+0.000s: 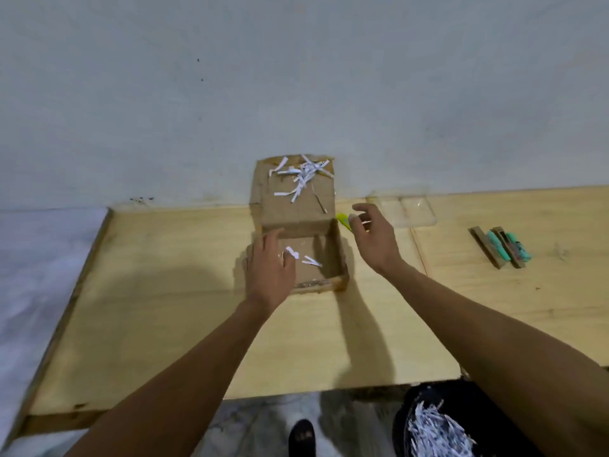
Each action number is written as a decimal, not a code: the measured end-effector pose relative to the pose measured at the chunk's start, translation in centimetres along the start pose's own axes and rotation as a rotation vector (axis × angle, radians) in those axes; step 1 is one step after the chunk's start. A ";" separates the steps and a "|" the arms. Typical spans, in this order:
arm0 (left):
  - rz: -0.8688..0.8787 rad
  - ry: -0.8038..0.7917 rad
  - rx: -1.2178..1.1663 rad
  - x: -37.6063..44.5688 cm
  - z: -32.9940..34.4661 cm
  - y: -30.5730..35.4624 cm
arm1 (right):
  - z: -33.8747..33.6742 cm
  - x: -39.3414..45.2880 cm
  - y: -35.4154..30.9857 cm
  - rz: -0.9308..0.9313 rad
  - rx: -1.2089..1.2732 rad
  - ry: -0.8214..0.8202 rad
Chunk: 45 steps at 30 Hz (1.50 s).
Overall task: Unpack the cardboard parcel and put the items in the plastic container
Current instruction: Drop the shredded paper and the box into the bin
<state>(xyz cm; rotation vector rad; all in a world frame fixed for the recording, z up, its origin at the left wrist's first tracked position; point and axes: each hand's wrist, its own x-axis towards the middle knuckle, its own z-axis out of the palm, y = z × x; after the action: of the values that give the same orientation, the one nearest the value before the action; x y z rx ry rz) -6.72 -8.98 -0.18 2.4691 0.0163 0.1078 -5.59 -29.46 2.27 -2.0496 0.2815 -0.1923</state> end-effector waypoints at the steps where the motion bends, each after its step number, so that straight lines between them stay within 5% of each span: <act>1: -0.076 -0.041 0.002 0.9 -0.2 -0.9 | 0.8 1.5 -1.0 0.035 0.024 -0.020; 10: -0.382 -0.346 -0.335 3.4 -1.4 -2.5 | 5.8 9.6 -5.9 0.330 0.328 -0.148; 24: -0.641 -0.421 -0.873 3.0 -4.0 -3.4 | 4.1 -1.6 -2.6 0.170 0.298 0.062; 35: -0.418 -0.392 -0.603 0.4 -1.1 -5.2 | 6.4 -5.7 5.8 0.041 0.022 -0.151; 45: -0.430 -0.333 -0.579 -1.3 0.5 -4.1 | 5.2 -6.5 4.4 0.139 0.265 -0.157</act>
<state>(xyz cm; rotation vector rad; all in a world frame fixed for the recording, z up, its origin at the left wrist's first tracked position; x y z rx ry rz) -7.92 -6.12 -3.21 1.8307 0.3239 -0.4259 -11.00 -25.34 -4.19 -1.7637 0.2839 0.0171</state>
